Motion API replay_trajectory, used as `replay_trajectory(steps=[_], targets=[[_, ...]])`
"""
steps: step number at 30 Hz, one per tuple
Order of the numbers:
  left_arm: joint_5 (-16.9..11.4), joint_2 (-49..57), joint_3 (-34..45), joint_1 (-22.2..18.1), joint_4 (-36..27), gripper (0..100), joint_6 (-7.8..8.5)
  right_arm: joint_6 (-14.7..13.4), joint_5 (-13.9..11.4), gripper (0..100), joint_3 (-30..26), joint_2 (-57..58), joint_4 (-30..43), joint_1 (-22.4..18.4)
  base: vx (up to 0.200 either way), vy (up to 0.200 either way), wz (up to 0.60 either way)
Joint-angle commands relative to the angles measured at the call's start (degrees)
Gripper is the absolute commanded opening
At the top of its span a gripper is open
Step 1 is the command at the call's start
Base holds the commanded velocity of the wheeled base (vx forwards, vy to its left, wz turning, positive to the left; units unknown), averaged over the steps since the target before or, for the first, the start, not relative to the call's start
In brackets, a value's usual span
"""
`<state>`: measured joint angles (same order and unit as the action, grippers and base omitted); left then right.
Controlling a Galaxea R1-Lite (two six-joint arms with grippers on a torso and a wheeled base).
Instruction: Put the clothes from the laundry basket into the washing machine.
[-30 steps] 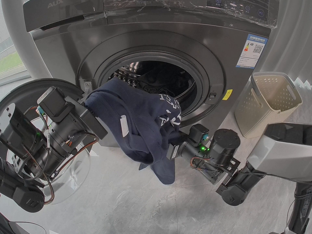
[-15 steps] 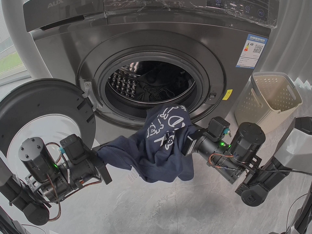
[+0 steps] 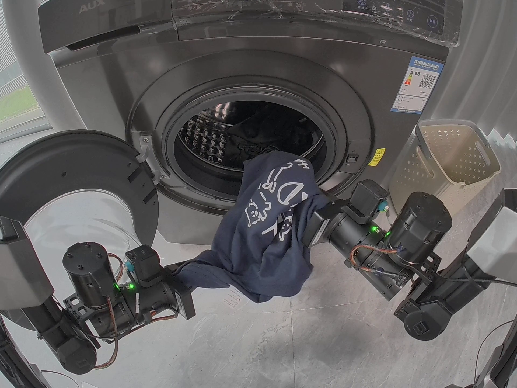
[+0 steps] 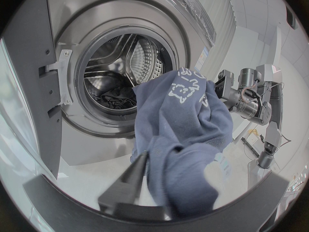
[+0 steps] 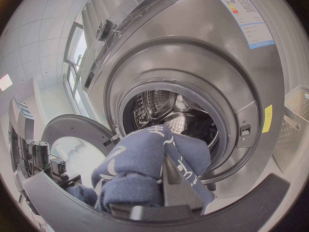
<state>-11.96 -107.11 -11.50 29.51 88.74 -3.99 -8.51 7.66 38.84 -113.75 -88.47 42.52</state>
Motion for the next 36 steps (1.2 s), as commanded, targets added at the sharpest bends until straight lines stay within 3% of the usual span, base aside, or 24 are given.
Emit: replay_trajectory(steps=[1, 4, 6, 8, 12, 22, 36], targets=[[-0.26, -1.09, 0.77, -0.07, -0.05, 100, -0.32, 0.07, -0.01, 0, 0.27, 0.28, -0.04, -0.07, 0.0, 0.0, 0.0], [-1.22, -2.14, 8.95, 0.98, 0.03, 100, 0.65, -0.02, -0.01, 0, 0.62, 0.11, -0.04, -0.51, 0.0, 0.0, 0.0], [-3.07, -4.08, 10.88, 2.3, 0.03, 100, 2.84, 0.07, -0.1, 0, 1.41, -0.07, -0.04, -0.68, 0.0, 0.0, 0.0], [-3.6, -5.22, 11.06, 2.39, 0.03, 100, 3.99, 0.07, -0.1, 0, 1.77, -0.07, -0.04, -0.6, 0.0, 0.0, 0.0], [-4.13, -5.48, 11.5, 2.57, -0.14, 100, 4.25, 0.07, -0.1, 0, 1.85, -0.07, -0.04, -0.86, 0.0, 0.0, 0.0], [-3.95, -4.43, 7.8, 3.8, 0.21, 100, 4.34, 0.07, -0.1, 0, 1.41, -0.16, -0.04, 0.02, 0.0, 0.0, 0.0], [-3.42, -2.76, -8.28, 7.84, 0.12, 100, 0.91, 0.07, -0.1, 0, 0.62, -0.86, -0.04, 1.34, 0.0, 0.0, 0.0]])
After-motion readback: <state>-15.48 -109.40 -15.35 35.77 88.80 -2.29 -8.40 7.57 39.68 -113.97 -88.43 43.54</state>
